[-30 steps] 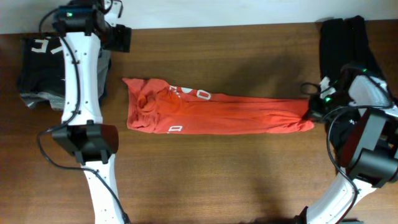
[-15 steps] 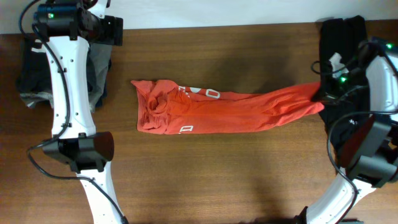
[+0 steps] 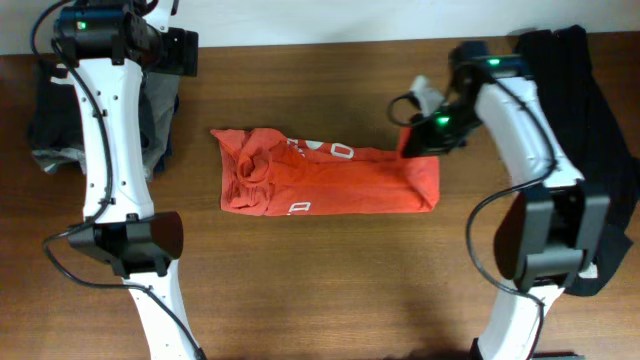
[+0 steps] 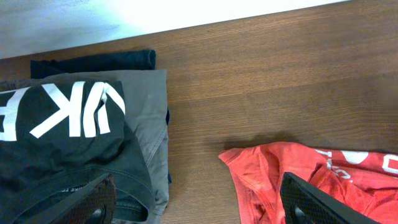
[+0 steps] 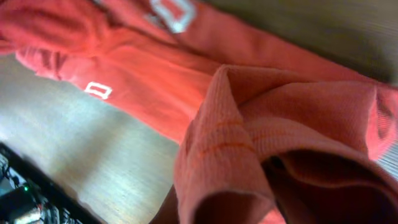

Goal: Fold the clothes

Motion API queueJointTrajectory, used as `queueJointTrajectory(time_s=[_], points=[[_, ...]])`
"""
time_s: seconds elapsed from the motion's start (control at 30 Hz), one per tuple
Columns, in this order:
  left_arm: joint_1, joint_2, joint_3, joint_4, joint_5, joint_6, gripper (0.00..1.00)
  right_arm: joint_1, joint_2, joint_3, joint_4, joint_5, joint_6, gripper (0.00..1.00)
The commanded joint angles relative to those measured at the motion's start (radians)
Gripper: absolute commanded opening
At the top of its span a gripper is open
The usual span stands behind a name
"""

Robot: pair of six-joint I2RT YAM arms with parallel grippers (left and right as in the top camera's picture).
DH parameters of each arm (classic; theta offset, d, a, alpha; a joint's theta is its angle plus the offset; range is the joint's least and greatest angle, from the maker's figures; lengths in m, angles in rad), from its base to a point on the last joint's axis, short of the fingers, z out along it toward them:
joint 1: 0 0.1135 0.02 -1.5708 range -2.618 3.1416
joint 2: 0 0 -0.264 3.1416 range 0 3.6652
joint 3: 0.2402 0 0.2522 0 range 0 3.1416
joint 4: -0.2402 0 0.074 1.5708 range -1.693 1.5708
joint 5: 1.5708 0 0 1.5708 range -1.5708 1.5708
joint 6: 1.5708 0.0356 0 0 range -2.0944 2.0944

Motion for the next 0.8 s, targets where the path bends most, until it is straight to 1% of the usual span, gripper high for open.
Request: queueJointTrajectory(time_s=[0.0, 0.2, 0.3, 0.33, 0.37, 0.4, 0.43, 0.47, 0.7, 0.73, 0.77], points=[[0.007, -0.019, 0.005, -0.002, 0.004, -0.012, 0.84, 0.076, 0.004, 0.018, 0.01, 0.029, 0.038, 0.04], [0.007, -0.019, 0.005, -0.014, 0.004, -0.012, 0.84, 0.175, 0.065, 0.014, 0.055, 0.047, 0.063, 0.05], [0.007, -0.019, 0.005, -0.018, 0.004, -0.012, 0.84, 0.201, 0.086, 0.014, 0.074, 0.047, 0.074, 0.09], [0.007, -0.019, 0.005, -0.018, 0.004, -0.012, 0.84, 0.208, 0.095, 0.014, 0.077, 0.047, 0.074, 0.14], [0.007, -0.019, 0.005, -0.018, 0.004, -0.012, 0.84, 0.213, 0.096, 0.014, 0.078, 0.046, 0.074, 0.3], [0.007, -0.019, 0.005, -0.018, 0.004, -0.012, 0.84, 0.218, 0.098, 0.014, 0.078, 0.047, 0.074, 0.4], [0.007, -0.019, 0.005, -0.02, 0.004, -0.012, 0.84, 0.22, 0.098, 0.014, 0.078, 0.046, 0.074, 0.47], [0.007, -0.019, 0.005, -0.021, 0.004, -0.012, 0.84, 0.223, 0.098, 0.014, 0.077, 0.046, 0.074, 0.49], [0.006, -0.019, 0.005, -0.024, 0.014, -0.012, 0.84, 0.223, 0.085, 0.033, 0.022, 0.043, 0.072, 0.48], [0.006, -0.019, 0.005, -0.027, 0.032, -0.012, 0.84, 0.222, 0.085, 0.046, 0.008, 0.043, 0.071, 0.47], [0.006, -0.019, 0.005, -0.041, 0.082, -0.012, 0.84, 0.218, 0.083, 0.082, -0.022, 0.047, 0.07, 0.47]])
